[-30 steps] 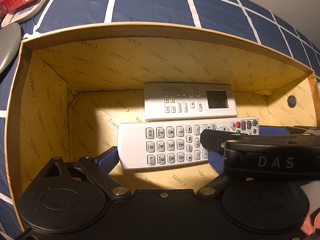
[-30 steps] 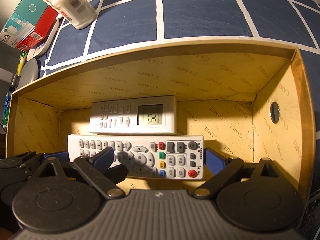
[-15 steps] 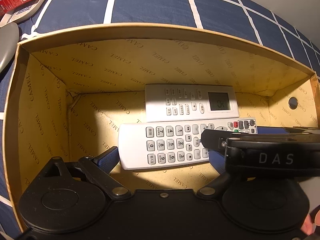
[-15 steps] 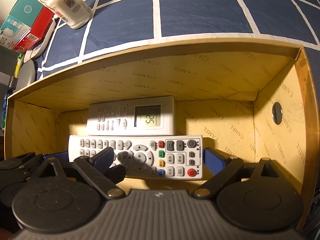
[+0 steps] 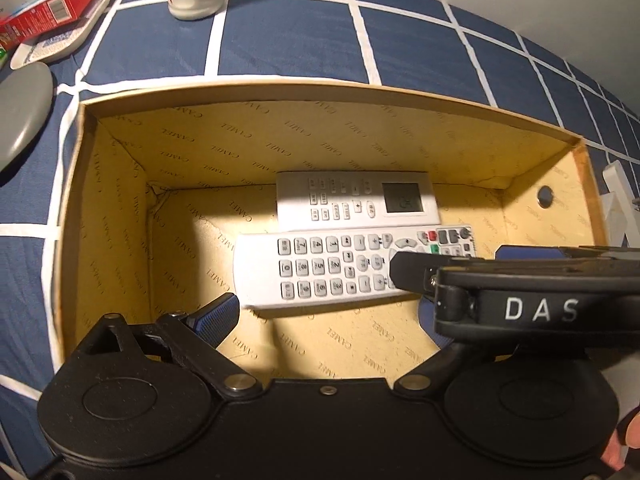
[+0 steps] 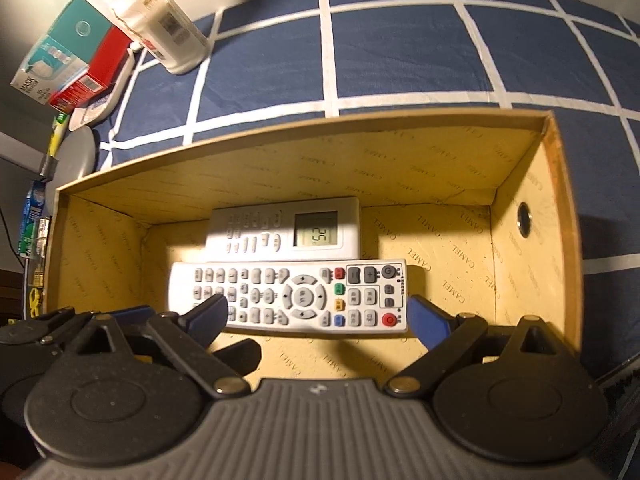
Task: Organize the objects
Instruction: 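Open the right tool to release the grey TV remote in the box, then move the right tool out of the box toward the white Gree AC remote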
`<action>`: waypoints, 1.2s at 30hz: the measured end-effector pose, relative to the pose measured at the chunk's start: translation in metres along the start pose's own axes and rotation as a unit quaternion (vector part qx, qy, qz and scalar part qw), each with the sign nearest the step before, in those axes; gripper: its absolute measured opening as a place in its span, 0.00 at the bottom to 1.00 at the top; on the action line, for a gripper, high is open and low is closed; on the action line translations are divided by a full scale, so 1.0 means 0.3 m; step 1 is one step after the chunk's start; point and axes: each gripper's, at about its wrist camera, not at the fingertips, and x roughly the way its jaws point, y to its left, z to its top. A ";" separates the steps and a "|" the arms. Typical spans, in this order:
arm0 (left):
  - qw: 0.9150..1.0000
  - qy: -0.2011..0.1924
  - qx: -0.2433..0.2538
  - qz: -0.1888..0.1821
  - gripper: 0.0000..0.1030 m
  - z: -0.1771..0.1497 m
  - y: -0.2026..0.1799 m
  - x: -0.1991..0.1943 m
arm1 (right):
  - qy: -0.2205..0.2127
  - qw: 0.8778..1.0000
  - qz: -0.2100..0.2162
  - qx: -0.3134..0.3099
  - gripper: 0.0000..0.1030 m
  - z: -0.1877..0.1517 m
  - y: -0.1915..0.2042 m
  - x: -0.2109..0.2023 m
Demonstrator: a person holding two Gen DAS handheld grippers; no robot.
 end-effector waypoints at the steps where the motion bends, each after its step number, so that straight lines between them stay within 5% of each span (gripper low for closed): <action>1: 1.000 -0.003 0.000 0.000 0.94 -0.006 -0.002 -0.012 | -0.004 1.000 0.000 -0.001 0.93 -0.006 0.003 -0.014; 18: 0.997 -0.061 0.049 -0.011 0.94 -0.167 -0.145 -0.242 | -0.087 0.996 -0.010 0.019 0.93 -0.192 -0.028 -0.320; 36: 0.991 -0.079 0.109 -0.020 1.00 -0.333 -0.371 -0.334 | -0.132 0.986 -0.041 0.090 1.00 -0.437 -0.229 -0.547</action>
